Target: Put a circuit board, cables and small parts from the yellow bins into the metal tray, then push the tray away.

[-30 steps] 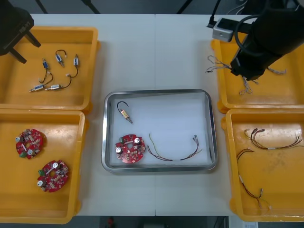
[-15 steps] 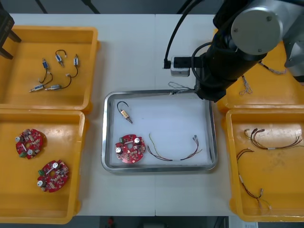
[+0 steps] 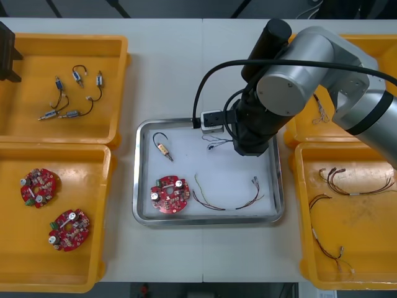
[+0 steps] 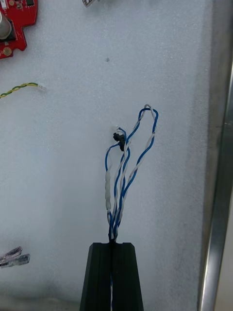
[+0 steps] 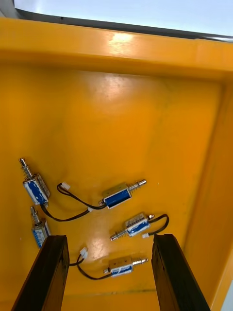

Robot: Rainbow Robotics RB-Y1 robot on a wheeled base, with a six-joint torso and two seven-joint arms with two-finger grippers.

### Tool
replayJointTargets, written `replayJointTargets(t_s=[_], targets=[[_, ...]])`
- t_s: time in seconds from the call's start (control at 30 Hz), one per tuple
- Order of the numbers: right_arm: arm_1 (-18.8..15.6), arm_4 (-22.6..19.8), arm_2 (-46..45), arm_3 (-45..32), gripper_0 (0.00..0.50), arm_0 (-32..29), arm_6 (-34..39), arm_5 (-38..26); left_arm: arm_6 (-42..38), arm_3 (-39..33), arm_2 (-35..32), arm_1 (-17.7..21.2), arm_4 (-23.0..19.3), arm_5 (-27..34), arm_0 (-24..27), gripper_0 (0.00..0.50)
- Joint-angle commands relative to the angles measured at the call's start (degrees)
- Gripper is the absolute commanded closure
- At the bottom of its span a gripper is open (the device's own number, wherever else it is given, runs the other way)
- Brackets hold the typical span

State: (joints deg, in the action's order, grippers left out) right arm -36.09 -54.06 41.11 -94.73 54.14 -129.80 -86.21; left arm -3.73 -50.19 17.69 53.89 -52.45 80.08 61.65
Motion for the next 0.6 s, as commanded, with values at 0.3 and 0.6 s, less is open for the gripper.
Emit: replayJointTargets(t_s=[0.3,0.6], targets=[[2.3,4.8,5.3,2.9,0.500,-4.0,-2.5,8.9,-2.7,0.4,3.0,-2.2,0.6,-2.7,-0.1,0.000],[2.2,4.6,5.3,2.3,0.272,-4.1,-1.9,8.6,-3.6,0.4,3.1,-4.1,1.1,-3.4,-3.1,0.000]])
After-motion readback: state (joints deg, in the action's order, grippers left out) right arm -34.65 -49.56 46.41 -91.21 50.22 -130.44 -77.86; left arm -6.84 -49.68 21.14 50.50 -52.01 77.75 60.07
